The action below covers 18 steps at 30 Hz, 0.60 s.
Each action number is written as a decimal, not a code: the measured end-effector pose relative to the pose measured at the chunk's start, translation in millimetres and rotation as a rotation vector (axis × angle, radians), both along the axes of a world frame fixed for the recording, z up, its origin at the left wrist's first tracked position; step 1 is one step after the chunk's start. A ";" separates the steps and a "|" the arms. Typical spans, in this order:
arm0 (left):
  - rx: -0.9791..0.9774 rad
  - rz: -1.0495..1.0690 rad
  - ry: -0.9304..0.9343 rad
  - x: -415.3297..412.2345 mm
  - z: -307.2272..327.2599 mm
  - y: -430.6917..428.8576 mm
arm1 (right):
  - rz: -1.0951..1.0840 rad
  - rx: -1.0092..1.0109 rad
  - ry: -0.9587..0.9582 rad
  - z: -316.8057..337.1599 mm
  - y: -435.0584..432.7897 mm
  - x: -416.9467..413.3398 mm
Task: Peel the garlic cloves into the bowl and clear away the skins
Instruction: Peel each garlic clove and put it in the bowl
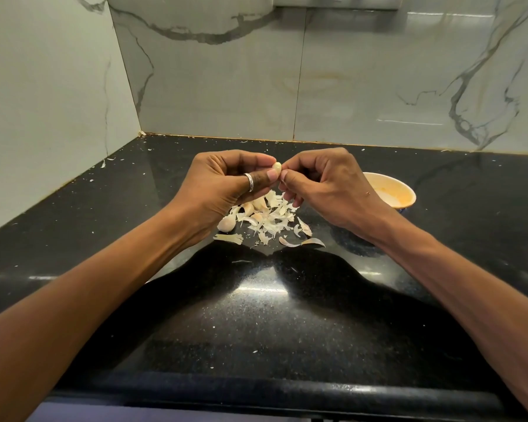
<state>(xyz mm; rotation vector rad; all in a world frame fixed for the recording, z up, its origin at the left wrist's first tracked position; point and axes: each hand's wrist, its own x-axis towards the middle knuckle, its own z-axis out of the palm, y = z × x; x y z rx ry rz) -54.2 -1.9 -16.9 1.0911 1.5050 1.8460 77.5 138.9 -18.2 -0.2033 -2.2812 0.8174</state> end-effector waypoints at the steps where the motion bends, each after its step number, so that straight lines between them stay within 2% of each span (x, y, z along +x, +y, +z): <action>1: 0.002 -0.003 0.004 -0.4 0.2 -0.2 | 0.006 -0.004 -0.001 -0.1 0.3 -0.1; 10: -0.010 -0.011 0.085 -1.9 -2.0 -0.4 | 0.054 -0.059 -0.041 -1.0 6.7 -0.7; 18: -0.012 -0.012 0.114 -1.6 -2.1 -0.4 | 0.129 -0.255 -0.069 3.0 3.7 3.4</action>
